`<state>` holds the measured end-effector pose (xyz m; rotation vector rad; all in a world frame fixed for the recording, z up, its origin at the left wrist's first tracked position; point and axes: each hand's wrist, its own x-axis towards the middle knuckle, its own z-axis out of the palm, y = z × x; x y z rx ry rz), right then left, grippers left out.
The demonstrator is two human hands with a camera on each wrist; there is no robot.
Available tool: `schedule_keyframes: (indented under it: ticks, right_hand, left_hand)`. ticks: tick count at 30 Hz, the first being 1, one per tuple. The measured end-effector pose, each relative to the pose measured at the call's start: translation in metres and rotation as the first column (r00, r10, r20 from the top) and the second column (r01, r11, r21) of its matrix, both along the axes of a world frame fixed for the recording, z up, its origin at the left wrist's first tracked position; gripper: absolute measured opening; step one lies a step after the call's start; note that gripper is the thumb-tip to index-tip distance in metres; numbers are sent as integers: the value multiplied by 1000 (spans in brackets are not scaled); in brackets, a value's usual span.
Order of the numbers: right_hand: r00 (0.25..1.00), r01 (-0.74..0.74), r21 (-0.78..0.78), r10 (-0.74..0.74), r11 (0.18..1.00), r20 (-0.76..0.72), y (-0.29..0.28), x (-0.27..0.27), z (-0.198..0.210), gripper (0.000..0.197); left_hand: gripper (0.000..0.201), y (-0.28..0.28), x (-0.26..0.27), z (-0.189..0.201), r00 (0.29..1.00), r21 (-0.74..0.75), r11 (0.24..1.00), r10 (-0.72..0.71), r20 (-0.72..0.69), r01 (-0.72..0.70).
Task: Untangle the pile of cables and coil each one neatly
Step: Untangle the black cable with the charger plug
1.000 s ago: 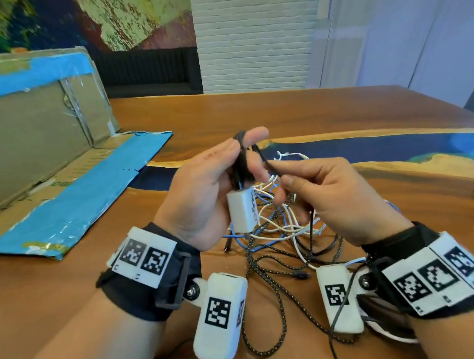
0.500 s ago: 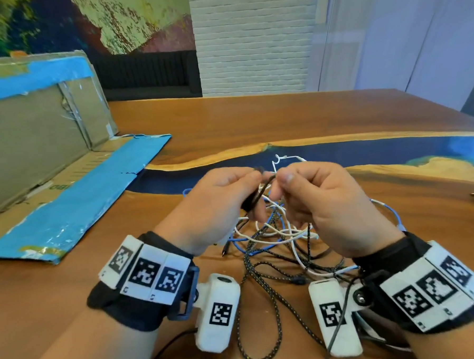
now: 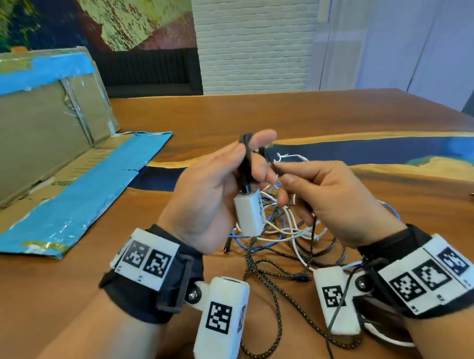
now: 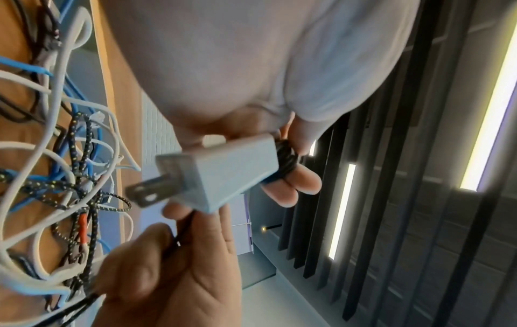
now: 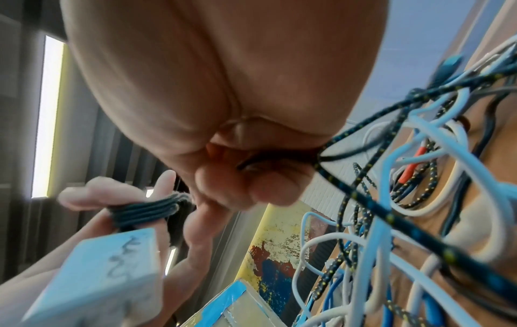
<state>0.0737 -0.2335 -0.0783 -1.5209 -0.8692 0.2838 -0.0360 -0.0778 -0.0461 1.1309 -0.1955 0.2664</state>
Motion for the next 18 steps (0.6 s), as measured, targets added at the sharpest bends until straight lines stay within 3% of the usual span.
schedule_keyframes:
  ticks: [3,8,10,13,18]
  right_hand:
    - [995,-27,-121,38,992,92,0,-5,2,22]
    - [975,-73,-212,115,974,189,-5,-11,11,24]
    - [972,-118,-198,154,973,177,-4,-13,10,31]
    - [975,-101,-116,122,988,184,-5,-10,10,14]
    - [973,-24,45,13,999,232,-7,-8,12,8]
  left_hand:
    - [38,1,2,-3,995,2,995,95,22,-95]
    - [28,6,13,-15,944,354,884,330,-7,-306]
    - [27,5,16,-19,931,512,809,362,-49,-287]
    - [22,9,14,-18,930,643,743,343,-132,-183]
    - [57,6,5,-12,956,701,710,150,-253,74]
